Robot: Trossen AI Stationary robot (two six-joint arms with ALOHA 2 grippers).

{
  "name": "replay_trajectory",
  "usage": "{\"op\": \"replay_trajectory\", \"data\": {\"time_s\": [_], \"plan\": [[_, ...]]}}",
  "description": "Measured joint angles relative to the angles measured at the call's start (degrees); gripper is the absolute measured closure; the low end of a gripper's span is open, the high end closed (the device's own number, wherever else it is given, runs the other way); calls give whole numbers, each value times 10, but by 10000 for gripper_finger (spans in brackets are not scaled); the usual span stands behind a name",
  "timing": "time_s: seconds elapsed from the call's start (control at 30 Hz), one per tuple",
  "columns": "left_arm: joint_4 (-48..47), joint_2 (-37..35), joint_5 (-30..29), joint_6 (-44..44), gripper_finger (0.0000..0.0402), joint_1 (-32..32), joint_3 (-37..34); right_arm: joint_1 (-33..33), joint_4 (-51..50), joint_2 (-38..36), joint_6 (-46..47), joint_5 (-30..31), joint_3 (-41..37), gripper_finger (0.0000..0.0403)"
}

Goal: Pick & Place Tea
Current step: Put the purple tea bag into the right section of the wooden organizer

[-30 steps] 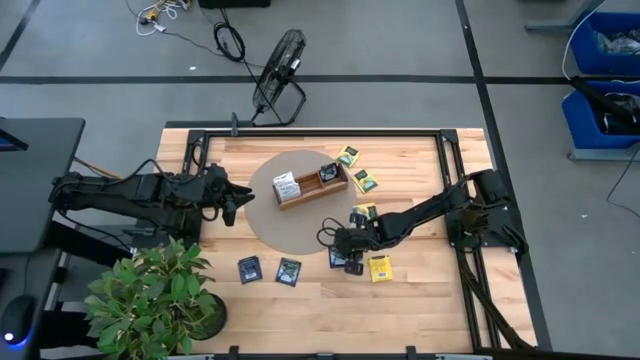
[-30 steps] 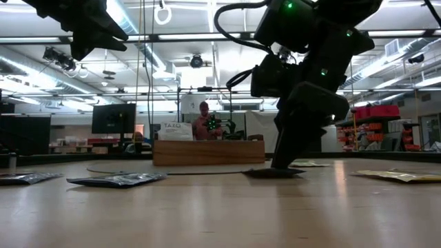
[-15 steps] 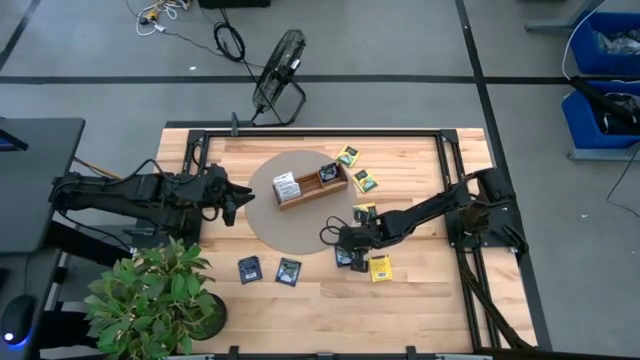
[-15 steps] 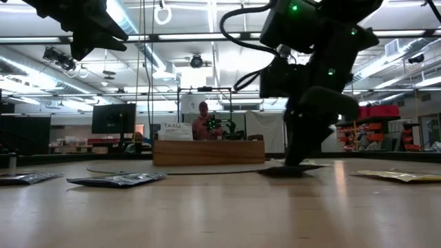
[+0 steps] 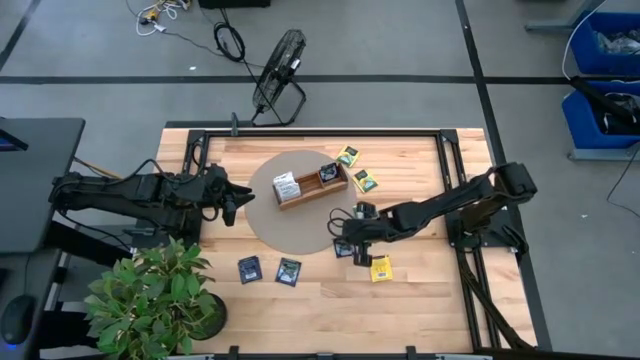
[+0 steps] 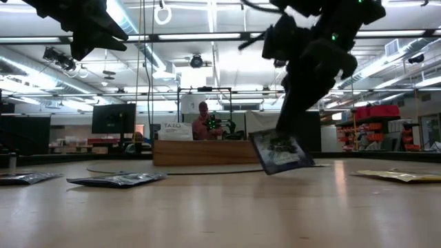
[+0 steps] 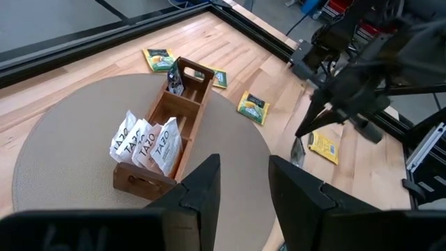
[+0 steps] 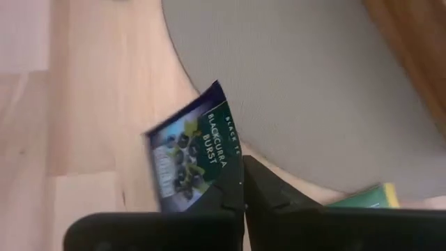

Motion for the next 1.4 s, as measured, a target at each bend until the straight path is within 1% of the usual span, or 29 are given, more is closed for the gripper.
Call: {"op": "replay_trajectory", "data": {"time_s": [0.2, 0.4, 0.6, 0.8, 0.9, 1.23, 1.4], "plan": [[0, 0, 0, 0, 275, 0, 0, 0, -16, -38, -10, 14, 1, 403], [0, 0, -5, 0, 275, 1, 0, -9, -18, -51, -30, 24, 1, 403], [0, 0, -5, -6, 275, 1, 0, -32, -12, -65, -87, 30, 1, 403], [-1, 0, -5, -6, 275, 1, 0, -81, 16, -76, -177, 32, 2, 403], [-1, 0, -5, -10, 275, 1, 0, -109, 22, -76, -229, 30, 14, 403], [-1, 0, -8, -10, 275, 1, 0, -225, 57, -76, -372, 17, 37, 403], [-1, 0, -14, -13, 275, 1, 0, -267, 90, -76, -438, -53, 38, 403]]}}
